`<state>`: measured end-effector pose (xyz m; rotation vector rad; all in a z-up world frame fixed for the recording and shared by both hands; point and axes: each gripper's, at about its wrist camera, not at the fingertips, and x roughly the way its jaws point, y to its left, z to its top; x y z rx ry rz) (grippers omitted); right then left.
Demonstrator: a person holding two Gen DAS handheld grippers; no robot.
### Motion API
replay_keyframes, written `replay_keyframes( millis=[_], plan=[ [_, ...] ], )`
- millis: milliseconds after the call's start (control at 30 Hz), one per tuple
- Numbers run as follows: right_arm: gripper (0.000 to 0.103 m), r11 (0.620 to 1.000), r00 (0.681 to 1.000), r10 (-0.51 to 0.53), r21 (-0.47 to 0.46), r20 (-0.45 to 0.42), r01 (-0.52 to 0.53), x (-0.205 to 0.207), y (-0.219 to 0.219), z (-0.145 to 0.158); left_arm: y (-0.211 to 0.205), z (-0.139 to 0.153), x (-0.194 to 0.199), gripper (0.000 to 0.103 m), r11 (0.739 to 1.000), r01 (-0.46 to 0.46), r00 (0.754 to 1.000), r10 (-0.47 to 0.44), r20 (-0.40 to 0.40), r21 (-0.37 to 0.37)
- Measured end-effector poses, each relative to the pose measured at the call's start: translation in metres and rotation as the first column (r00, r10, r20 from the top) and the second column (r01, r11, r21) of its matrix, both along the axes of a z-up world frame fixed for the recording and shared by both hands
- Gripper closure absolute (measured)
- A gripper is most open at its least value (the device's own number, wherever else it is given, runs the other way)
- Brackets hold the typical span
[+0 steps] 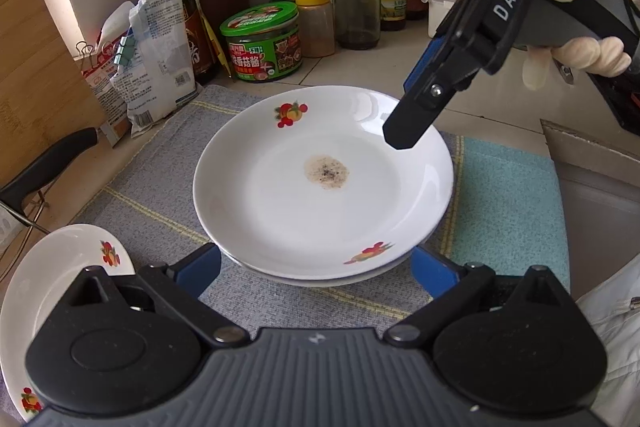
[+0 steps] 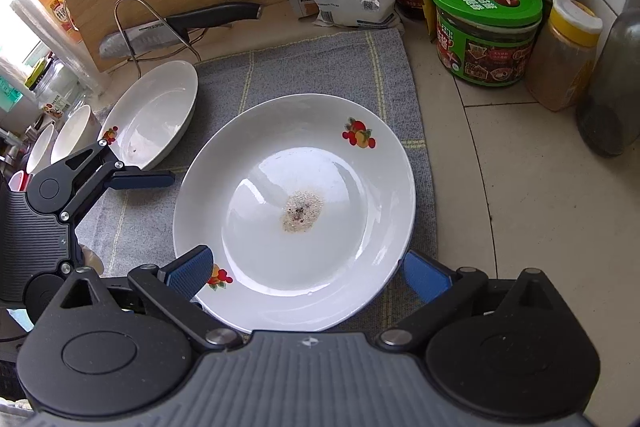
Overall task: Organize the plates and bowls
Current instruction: 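Open the right tool and withdraw it from the stacked plates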
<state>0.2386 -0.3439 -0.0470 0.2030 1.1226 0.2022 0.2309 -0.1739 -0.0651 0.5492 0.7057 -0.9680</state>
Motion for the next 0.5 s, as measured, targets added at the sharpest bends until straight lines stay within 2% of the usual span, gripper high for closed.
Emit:
replay_keyframes(
  millis=[200, 300, 400, 500],
  plan=[
    [0.0, 0.994, 0.998, 0.013, -0.109, 0.065, -0.006, -0.012, 0.014, -0.004, 0.011, 0.006, -0.002, 0.001, 0.997, -0.069, 0.998, 0.069, 0.001, -0.04],
    [0.0, 0.986, 0.994, 0.017, -0.167, 0.112, 0.002, -0.017, 0.02, -0.003, 0.018, 0.011, -0.004, 0.001, 0.988, -0.131, 0.991, 0.131, -0.012, -0.075],
    [0.0, 0.971, 0.986, 0.024, -0.237, 0.165, 0.016, -0.021, 0.031, -0.001, 0.029, 0.017, -0.008, 0.001, 0.972, -0.201, 0.98, 0.198, -0.031, -0.118],
    [0.0, 0.953, 0.975, 0.052, -0.302, 0.216, 0.016, -0.026, 0.047, 0.001, 0.043, 0.023, -0.012, 0.001, 0.944, -0.29, 0.957, 0.286, -0.047, -0.157]
  ],
)
